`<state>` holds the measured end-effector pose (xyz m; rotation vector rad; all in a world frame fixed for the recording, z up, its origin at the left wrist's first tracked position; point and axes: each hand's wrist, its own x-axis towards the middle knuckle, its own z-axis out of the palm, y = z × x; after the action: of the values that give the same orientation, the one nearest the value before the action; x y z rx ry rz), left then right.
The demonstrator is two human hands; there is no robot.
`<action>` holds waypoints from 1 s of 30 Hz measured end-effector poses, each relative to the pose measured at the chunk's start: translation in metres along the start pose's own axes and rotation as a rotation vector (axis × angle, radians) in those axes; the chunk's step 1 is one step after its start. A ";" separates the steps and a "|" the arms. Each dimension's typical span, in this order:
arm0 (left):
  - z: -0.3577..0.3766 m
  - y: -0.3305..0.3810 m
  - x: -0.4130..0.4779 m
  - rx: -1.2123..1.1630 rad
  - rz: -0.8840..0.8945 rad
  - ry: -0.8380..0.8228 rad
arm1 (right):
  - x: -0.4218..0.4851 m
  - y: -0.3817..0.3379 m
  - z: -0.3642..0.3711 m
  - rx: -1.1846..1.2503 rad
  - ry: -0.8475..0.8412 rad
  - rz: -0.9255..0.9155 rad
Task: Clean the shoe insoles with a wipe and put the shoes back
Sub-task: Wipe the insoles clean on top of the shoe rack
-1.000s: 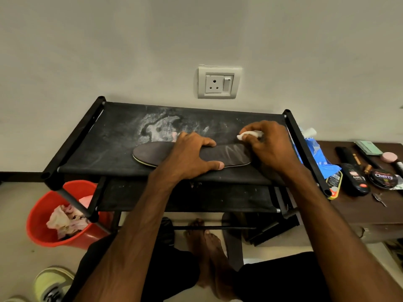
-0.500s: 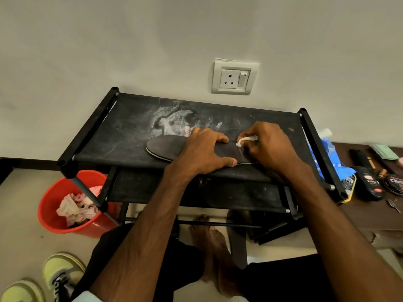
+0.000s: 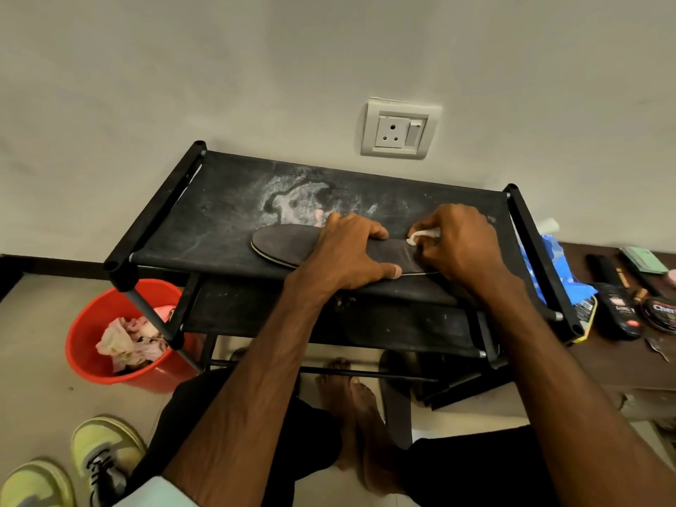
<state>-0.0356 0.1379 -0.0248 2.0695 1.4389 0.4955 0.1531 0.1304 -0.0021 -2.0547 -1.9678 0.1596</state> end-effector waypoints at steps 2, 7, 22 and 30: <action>0.000 0.000 0.000 0.012 0.002 -0.005 | -0.003 -0.013 0.006 0.021 -0.022 -0.085; -0.002 0.000 -0.001 -0.015 0.012 -0.015 | -0.004 -0.016 0.009 0.095 -0.056 -0.134; -0.002 0.003 -0.002 0.016 0.004 -0.015 | -0.002 -0.016 0.011 0.039 -0.028 -0.081; -0.001 0.003 -0.003 -0.038 -0.005 -0.004 | 0.007 0.021 -0.006 0.090 -0.030 0.118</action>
<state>-0.0352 0.1343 -0.0219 2.0357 1.4217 0.5124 0.1750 0.1366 -0.0017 -2.1226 -1.8214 0.3004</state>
